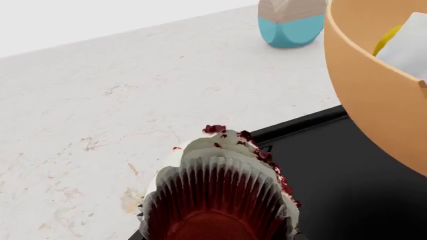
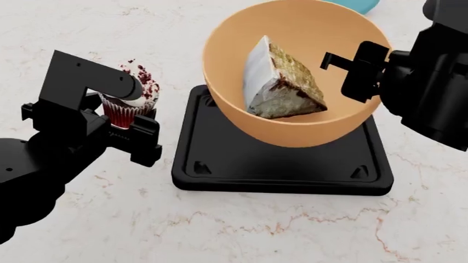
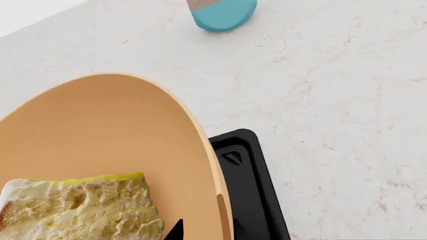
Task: Pick up the bowl with cake and place it on the tray. Pick up the cupcake and place it on the tray.
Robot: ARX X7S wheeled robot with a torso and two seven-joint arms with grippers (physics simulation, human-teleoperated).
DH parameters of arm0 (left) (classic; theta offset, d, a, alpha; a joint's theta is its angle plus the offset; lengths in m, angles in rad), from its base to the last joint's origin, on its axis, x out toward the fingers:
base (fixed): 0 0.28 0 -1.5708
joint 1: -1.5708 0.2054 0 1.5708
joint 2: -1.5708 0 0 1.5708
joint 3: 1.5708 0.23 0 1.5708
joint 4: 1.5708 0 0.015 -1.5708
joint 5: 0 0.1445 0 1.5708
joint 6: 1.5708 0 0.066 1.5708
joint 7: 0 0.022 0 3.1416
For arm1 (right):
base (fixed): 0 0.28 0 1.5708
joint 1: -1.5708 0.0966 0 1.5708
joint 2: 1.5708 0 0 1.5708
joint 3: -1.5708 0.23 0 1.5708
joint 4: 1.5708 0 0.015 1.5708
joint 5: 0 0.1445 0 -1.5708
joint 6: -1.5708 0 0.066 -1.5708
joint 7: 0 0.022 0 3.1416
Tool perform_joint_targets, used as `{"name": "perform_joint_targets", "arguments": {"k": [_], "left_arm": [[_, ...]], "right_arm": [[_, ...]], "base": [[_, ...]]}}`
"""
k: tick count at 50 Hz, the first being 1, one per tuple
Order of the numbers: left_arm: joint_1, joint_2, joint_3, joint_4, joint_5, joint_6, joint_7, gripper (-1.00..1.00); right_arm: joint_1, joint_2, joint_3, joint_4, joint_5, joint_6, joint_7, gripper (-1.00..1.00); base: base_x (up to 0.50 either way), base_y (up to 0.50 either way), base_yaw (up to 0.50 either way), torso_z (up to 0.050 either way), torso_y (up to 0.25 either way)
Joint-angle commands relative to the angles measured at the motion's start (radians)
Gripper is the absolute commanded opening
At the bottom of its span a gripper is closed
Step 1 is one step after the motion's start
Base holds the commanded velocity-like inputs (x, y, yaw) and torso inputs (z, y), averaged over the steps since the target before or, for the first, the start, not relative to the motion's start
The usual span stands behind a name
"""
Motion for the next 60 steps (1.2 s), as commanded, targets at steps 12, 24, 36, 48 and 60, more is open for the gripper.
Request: {"name": "perform_joint_targets", "arguments": {"k": [12,24,36,48,60], "left_arm": [[0.003,-0.005,-0.002,0.031,-0.027,-0.005,-0.025,-1.00],[0.014,-0.016,-0.011,0.061,-0.040,-0.016,-0.040,-1.00],[0.011,-0.008,-0.001,0.035,-0.032,0.004,-0.031,-1.00],[0.007,-0.004,0.010,0.024,-0.028,0.011,-0.028,-1.00],[0.016,-0.010,0.011,0.024,-0.030,0.018,-0.027,-1.00]], "right_arm": [[-0.001,-0.031,0.000,0.034,-0.051,-0.015,-0.060,-1.00],[0.059,-0.075,-0.073,0.185,-0.094,0.089,-0.204,-1.00],[-0.052,0.080,0.048,-0.086,0.136,0.100,0.008,-1.00],[-0.107,0.095,0.048,-0.128,0.154,0.084,0.034,-1.00],[-0.025,0.018,-0.014,0.076,0.003,0.071,-0.134,-1.00]], "base": [[0.43,-0.14,0.00,0.000,0.002],[0.00,0.00,0.00,0.001,0.001],[0.00,0.00,0.00,0.000,0.001],[0.00,0.00,0.00,0.000,0.001],[0.00,0.00,0.00,0.001,0.001]]}}
